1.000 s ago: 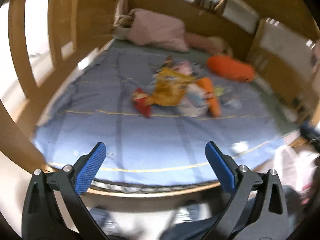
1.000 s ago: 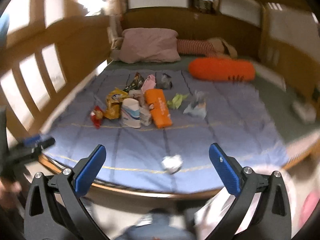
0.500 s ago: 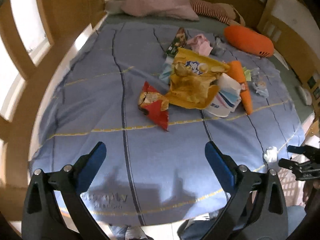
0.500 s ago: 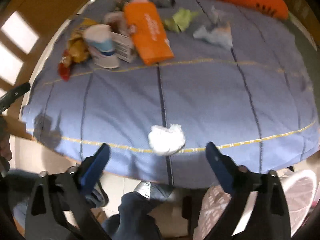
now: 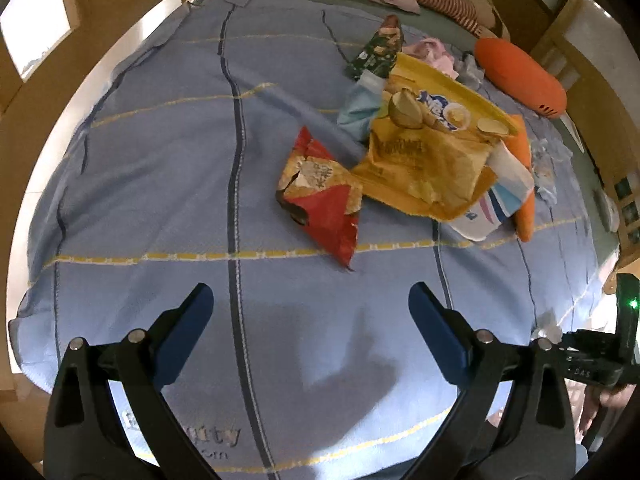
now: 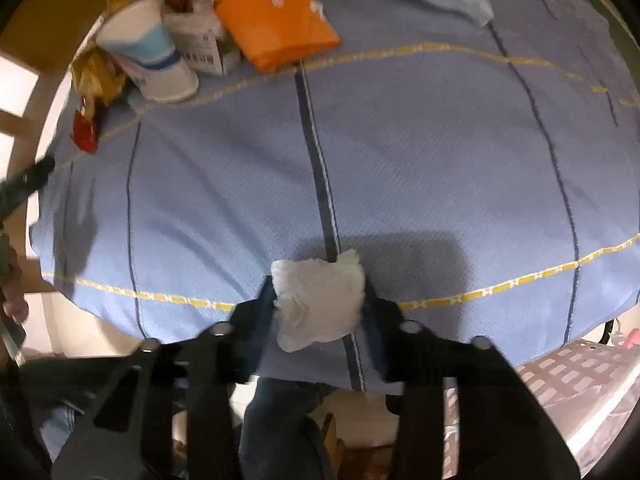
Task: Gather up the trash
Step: 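Grasp the white tissue with the right tool while the left tool grasps the red chip bag, then lift the red chip bag with the left tool while the right tool lifts the tissue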
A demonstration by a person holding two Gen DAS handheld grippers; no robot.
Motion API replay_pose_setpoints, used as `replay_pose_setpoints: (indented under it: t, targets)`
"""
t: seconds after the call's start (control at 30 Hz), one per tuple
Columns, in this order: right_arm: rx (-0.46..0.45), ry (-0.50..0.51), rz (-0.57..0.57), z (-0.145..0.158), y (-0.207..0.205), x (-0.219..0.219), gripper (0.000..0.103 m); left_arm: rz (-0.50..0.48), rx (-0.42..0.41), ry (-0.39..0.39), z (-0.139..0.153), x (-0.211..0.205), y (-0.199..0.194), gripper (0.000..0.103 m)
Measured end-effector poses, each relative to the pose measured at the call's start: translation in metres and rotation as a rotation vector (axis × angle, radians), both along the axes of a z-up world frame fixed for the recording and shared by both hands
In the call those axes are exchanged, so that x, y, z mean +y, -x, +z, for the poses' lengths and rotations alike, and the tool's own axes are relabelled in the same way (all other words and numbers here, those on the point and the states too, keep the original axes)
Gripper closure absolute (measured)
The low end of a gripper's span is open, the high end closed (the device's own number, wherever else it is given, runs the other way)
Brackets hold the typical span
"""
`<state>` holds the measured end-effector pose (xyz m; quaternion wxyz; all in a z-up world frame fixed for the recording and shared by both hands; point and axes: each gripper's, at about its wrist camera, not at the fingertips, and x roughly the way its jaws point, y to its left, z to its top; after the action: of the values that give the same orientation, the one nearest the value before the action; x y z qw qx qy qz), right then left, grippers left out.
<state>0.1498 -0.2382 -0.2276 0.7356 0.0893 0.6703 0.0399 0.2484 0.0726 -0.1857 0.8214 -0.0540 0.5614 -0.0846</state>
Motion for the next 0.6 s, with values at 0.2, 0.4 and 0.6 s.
replay_pose_setpoints:
  t: [0.2, 0.4, 0.6]
  targets:
    - [-0.147, -0.022, 0.038, 0.04, 0.007, 0.013, 0.073, 0.016, -0.018, -0.003, -0.007, -0.005, -0.017, 0.011]
    - [-0.389, -0.125, 0.02, 0.118, 0.007, 0.041, 0.072, 0.084, -0.001, 0.052, -0.019, -0.002, -0.045, 0.036]
    - [-0.549, -0.141, 0.036, 0.174, 0.013, 0.081, 0.072, 0.103, 0.026, 0.09, -0.02, 0.007, -0.054, 0.082]
